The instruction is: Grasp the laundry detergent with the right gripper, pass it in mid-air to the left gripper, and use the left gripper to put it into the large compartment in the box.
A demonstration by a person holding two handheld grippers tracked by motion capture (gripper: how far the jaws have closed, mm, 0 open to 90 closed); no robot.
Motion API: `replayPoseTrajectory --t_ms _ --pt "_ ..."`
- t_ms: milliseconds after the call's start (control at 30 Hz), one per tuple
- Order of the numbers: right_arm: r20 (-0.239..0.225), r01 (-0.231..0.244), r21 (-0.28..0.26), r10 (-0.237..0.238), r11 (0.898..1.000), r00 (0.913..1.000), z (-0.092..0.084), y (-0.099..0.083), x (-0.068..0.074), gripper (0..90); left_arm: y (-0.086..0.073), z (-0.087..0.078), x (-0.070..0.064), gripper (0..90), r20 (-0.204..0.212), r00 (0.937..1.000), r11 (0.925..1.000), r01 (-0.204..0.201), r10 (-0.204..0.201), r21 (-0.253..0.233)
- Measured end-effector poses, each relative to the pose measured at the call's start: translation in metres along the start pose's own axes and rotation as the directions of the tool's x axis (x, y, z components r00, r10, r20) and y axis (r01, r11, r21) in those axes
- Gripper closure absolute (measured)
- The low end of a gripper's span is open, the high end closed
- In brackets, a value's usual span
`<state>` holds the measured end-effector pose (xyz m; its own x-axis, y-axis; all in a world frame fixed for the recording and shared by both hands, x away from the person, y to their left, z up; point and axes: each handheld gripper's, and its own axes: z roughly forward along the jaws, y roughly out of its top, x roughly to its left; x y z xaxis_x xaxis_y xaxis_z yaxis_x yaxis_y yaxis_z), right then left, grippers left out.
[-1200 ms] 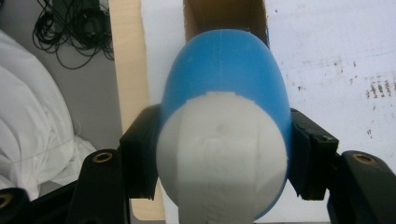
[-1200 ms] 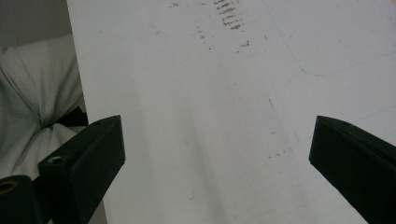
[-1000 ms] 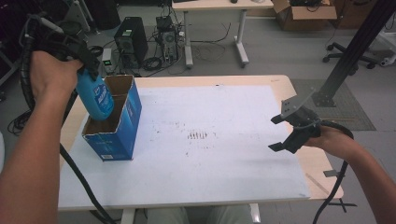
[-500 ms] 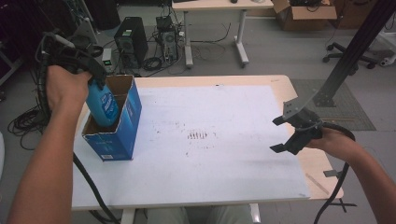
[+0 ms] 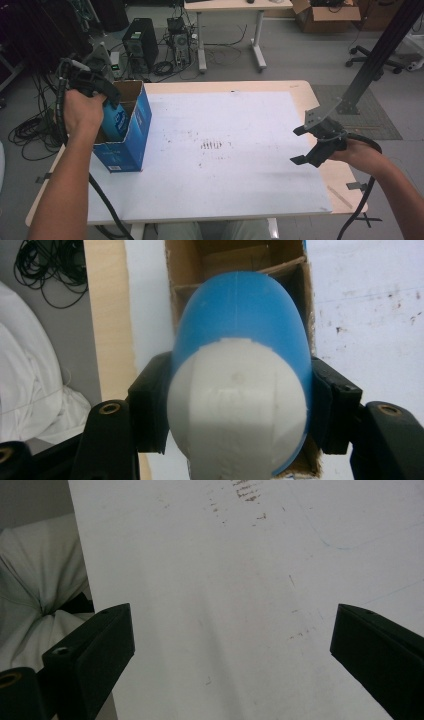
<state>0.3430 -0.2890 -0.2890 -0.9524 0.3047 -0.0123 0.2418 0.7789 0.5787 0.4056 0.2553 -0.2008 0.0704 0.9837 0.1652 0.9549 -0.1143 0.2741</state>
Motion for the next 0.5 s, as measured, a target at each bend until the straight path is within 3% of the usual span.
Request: replayPoseTrajectory --t_ms 500 --pt "0.004 -0.008 0.001 0.008 1.000 1.0000 0.000 -0.004 0.000 4.0 -0.009 0.040 -0.003 38.3 0.014 0.9999 0.9997 -0.002 0.001 0.025"
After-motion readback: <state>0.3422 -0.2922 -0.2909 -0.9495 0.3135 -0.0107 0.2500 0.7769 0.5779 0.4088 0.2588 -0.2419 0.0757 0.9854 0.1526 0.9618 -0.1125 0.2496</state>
